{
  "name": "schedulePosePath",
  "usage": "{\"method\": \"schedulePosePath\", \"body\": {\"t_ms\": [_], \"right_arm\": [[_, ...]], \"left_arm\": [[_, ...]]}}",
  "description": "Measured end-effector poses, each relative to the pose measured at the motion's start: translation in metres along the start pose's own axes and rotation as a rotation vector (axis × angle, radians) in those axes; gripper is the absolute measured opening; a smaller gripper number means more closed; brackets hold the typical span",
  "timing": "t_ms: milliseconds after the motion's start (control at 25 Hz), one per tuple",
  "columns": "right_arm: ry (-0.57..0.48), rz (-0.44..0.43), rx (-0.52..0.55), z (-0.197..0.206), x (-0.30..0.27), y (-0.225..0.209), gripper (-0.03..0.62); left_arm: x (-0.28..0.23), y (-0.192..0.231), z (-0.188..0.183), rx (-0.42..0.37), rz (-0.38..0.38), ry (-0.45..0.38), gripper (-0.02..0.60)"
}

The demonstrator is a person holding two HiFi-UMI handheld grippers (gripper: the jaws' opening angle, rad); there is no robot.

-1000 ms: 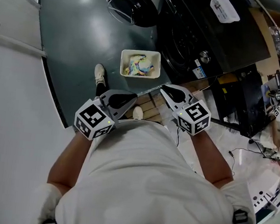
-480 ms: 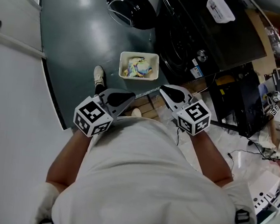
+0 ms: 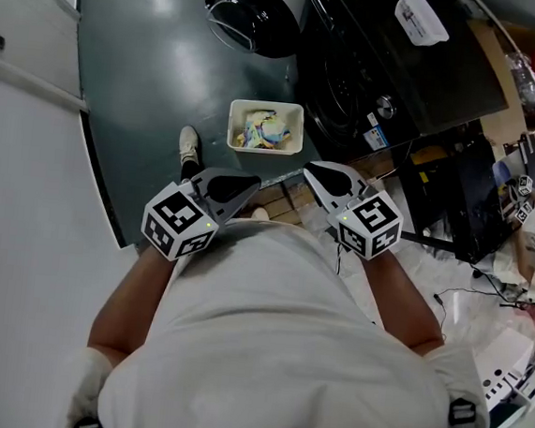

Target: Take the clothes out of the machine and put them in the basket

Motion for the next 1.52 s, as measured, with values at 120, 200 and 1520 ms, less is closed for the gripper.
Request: {"method": "schedulePosePath", "body": {"t_ms": [120,200,1520], "right_arm": [[-0.011,-0.002,0.004,-0.001,-0.001,0.001,0.017],[-0.018,-0.005,0.009,-0.001,-0.002,0.003,0.017],[-0.064,0.01,0.015,0.01,0.004,-0.009,0.005]], "left_arm": [[-0.001,0.001,0.001,0.002,-0.002,0.001,-0.003],[-0.001,0.003,0.003,0.008,-0.004,0.001,-0.002],[-0.027,0.015,-0.001,0.021,-0.02,0.034,-0.002]]}}
Point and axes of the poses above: the fingertips, and each gripper's own axes: x backward along the fingers, y to its left, z out of its underside, the point moved 3 cm from there along x, backward along the fingers, and after that the axes turned 15 degrees about -z, right-handed, at the moved point
